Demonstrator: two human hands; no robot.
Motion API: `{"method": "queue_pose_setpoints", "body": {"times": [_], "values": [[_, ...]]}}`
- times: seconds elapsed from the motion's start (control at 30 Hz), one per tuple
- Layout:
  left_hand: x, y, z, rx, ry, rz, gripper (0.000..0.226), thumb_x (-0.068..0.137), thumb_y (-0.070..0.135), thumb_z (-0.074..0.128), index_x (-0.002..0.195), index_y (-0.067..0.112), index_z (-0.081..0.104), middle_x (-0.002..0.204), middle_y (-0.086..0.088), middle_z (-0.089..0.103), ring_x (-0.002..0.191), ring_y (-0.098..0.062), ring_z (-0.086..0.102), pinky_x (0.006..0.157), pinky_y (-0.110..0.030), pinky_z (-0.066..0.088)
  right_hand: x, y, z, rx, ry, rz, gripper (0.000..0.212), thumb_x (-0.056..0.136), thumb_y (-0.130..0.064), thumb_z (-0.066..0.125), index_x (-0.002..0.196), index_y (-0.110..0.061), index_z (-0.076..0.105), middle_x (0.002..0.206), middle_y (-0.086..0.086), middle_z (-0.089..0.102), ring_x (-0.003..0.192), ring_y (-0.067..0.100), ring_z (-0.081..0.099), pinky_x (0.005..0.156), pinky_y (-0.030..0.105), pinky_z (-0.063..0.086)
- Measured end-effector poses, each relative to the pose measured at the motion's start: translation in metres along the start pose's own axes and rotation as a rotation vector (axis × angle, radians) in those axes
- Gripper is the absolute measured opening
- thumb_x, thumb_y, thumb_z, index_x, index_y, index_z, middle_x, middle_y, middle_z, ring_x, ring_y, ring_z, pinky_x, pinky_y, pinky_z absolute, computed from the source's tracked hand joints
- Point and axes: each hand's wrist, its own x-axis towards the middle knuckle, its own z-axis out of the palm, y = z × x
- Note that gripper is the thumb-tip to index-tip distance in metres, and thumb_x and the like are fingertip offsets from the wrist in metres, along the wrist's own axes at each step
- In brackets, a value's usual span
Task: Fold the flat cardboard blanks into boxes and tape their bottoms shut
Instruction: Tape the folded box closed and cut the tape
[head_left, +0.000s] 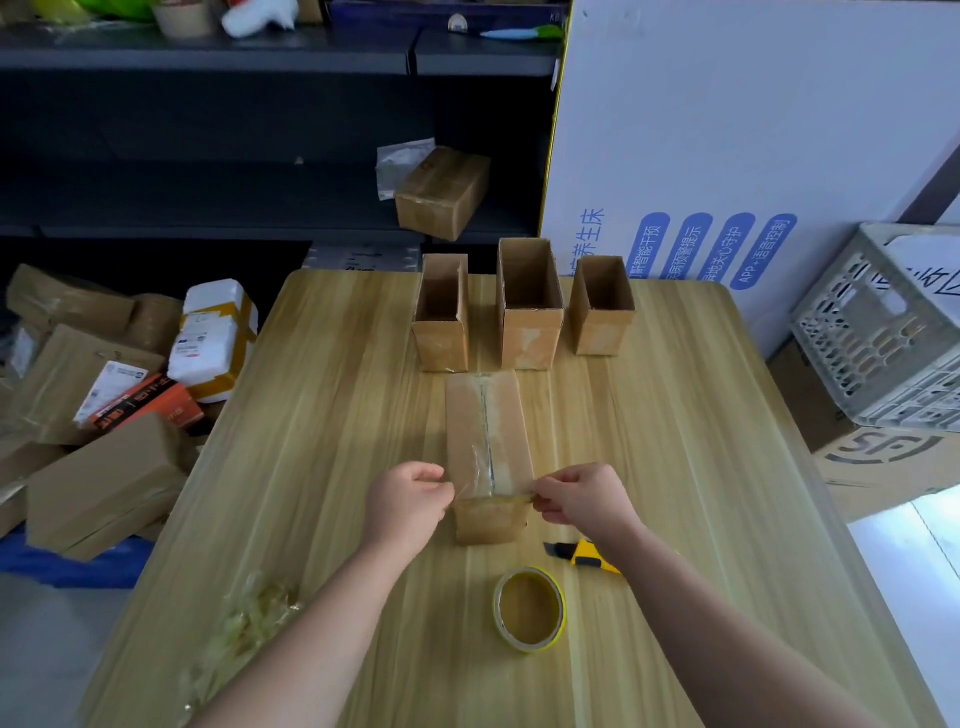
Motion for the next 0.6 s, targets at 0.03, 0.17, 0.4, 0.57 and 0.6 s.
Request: {"method": "queue_pose_setpoints", "body": {"times": [0.03,0.17,0.4,0.57,0.6], "values": [[0.001,0.001,0.001,0.000,-0.001,-0.004,0.015,0.079,0.008,0.071,0.091,0.015,0.069,0.083,0.000,0.072,0.071,-0.015,0.071,0.074,-0.034,0.060,0.002,-0.003,-0.001,0.020,-0.013,0.016,0.009,0.079,-0.014,0.074,0.078,-0.006,0.075,0.076,0.011,0.074,0.076,0.023,0.072,0.074,0.032,0.061],[0.002,0.002,0.007,-0.040,0.007,-0.044,0.015,0.077,0.002,0.077,0.084,0.012,0.068,0.082,-0.007,0.072,0.071,-0.017,0.070,0.071,-0.032,0.060,0.008,-0.007,-0.003,0.075,-0.030,0.121,0.018,0.076,-0.008,0.080,0.086,0.004,0.072,0.078,0.016,0.074,0.071,0.021,0.072,0.068,0.030,0.061],[-0.004,0.006,0.016,0.255,0.050,-0.008,0.053,0.077,0.041,0.076,0.120,0.012,0.065,0.113,-0.003,0.069,0.099,-0.016,0.065,0.077,-0.022,0.045,0.009,-0.018,0.003,-0.064,-0.025,0.162,0.036,0.066,-0.026,0.088,0.083,-0.003,0.068,0.072,0.010,0.074,0.072,0.021,0.073,0.065,0.029,0.061],[0.001,0.014,0.024,0.295,0.034,-0.084,0.067,0.071,0.046,0.081,0.125,0.011,0.060,0.119,-0.002,0.066,0.107,-0.021,0.063,0.080,-0.025,0.044,0.015,-0.016,0.007,-0.174,-0.010,0.126,0.047,0.058,-0.032,0.093,0.083,-0.003,0.065,0.069,0.009,0.073,0.066,0.020,0.073,0.067,0.032,0.061],[0.003,0.012,0.022,0.199,0.018,-0.127,0.063,0.071,0.041,0.083,0.122,0.010,0.062,0.112,-0.001,0.068,0.101,-0.021,0.066,0.083,-0.027,0.048,0.017,-0.014,0.004,-0.115,-0.039,0.159,0.047,0.059,-0.027,0.093,0.086,-0.001,0.066,0.070,0.010,0.074,0.067,0.020,0.073,0.064,0.030,0.061]]}}
